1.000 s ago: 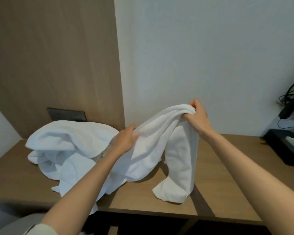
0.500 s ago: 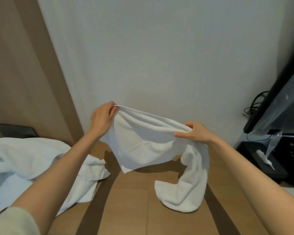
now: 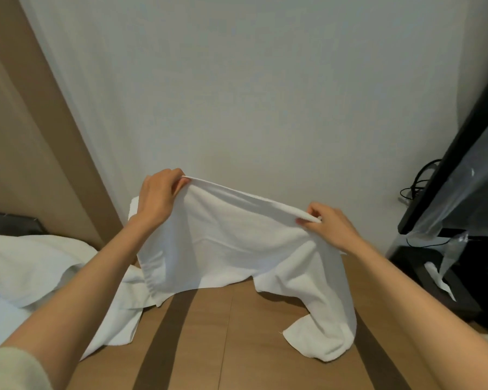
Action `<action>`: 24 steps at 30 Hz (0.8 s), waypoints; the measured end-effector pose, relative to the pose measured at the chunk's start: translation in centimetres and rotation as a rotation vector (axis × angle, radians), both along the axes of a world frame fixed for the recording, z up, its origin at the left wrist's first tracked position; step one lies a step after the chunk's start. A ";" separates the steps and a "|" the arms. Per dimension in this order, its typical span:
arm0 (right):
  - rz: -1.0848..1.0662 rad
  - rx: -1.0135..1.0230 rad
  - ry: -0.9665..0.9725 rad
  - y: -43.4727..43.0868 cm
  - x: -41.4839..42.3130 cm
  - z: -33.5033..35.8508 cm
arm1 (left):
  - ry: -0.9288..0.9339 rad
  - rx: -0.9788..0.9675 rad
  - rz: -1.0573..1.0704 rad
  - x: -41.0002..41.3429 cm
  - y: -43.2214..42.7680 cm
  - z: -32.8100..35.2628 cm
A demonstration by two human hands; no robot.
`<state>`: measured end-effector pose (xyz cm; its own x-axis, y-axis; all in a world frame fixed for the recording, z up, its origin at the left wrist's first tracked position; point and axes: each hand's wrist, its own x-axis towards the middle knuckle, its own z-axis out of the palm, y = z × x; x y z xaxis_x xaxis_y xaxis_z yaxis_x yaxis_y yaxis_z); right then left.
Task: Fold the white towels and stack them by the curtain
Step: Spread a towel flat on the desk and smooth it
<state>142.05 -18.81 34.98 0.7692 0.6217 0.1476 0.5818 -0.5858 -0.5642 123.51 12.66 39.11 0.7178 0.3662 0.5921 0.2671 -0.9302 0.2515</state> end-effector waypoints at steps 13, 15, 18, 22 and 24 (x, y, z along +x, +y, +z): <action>-0.075 -0.228 -0.321 0.5 1.7 -0.9 | 0.080 -0.019 -0.023 1.4 3.9 -2.7; -0.067 -0.140 -0.166 0.4 2.2 -1.1 | 0.099 -0.024 -0.043 1.9 4.4 -3.2; -0.032 0.025 0.062 0.2 2.6 -1.3 | 0.154 -0.071 -0.014 2.3 5.3 -4.3; -0.044 -0.078 0.332 0.3 2.2 -1.4 | 0.210 -0.103 0.022 2.4 6.5 -5.5; -0.026 -0.152 0.481 0.3 1.8 -1.6 | 0.230 -0.094 0.026 2.5 6.7 -5.7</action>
